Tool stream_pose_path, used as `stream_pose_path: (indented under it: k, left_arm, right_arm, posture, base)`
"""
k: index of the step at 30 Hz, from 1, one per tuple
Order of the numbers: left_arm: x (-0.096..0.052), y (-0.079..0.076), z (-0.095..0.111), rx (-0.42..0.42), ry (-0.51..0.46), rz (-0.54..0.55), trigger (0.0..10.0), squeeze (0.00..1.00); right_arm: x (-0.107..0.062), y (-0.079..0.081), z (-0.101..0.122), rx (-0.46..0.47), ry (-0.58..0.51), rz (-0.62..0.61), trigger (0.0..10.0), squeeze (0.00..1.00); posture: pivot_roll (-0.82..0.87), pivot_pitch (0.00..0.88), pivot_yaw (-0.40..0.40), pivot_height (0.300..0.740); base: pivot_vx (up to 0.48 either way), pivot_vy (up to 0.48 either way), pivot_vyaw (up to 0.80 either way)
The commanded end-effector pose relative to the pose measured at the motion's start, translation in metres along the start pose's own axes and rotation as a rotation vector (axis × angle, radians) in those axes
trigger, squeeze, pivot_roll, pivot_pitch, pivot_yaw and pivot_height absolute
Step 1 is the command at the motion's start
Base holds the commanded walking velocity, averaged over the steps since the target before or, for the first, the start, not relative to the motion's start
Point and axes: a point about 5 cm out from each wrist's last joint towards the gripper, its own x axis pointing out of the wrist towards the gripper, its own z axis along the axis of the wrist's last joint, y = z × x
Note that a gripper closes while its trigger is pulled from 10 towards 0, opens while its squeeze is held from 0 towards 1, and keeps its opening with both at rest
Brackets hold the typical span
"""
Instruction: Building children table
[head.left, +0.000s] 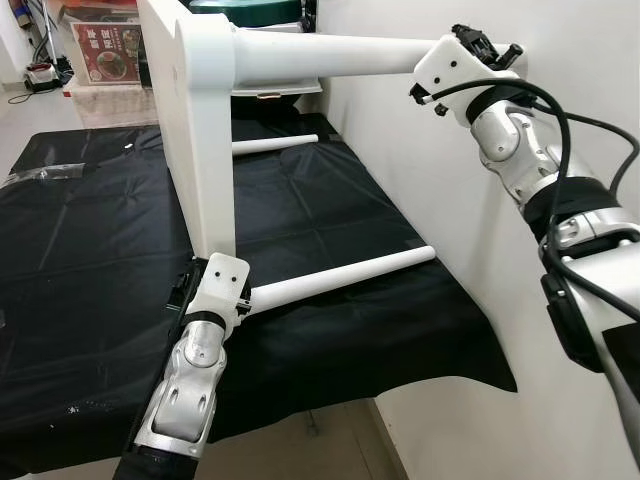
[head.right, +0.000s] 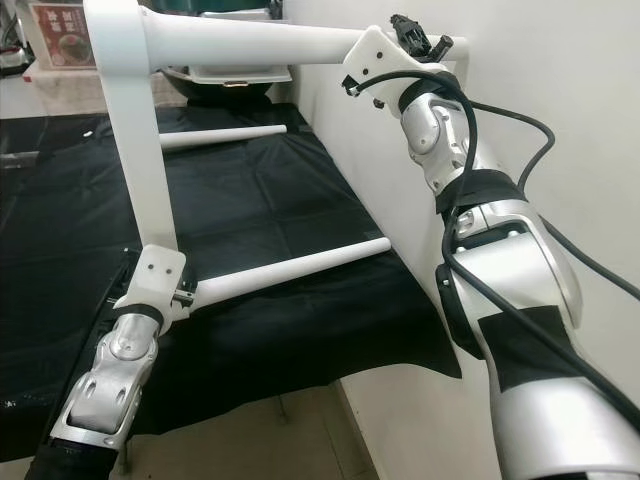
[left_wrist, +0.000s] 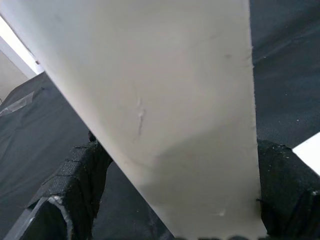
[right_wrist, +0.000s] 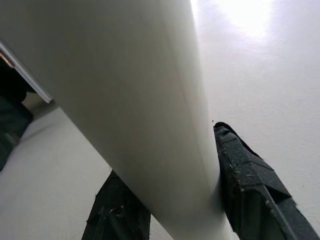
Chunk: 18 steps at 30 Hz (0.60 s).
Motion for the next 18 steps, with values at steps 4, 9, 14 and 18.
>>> stream_pose_path:
  k: [4,9,14,18]
  left_arm:
    - [0.008,0.039,-0.001,0.056,-0.006,0.154,10.0,0.0]
    - [0.01,0.074,0.004,0.15,-0.044,0.225,10.0,0.0]
    - [0.007,0.136,0.014,0.262,-0.068,0.351,10.0,0.0]
    - [0.004,0.158,0.02,0.309,-0.078,0.397,10.0,0.0]
  right_arm:
    - [-0.009,0.02,-0.02,0.193,0.104,0.134,0.0,0.0]
    - [-0.01,0.024,-0.024,0.314,0.137,0.173,0.0,0.0]
    - [-0.009,0.026,-0.018,0.397,0.128,0.221,0.0,0.0]
    - [-0.008,0.028,-0.016,0.431,0.125,0.244,0.0,0.0]
  posture:
    - [0.07,0.0,-0.065,0.74]
    - [0.08,0.0,-0.062,0.74]
    - [0.09,0.0,-0.055,0.74]
    - [0.09,0.0,-0.053,0.74]
  base:
    - [0.0,0.0,0.0]
    - [0.0,0.0,0.0]
    - [0.0,0.0,0.0]
    - [0.0,0.0,0.0]
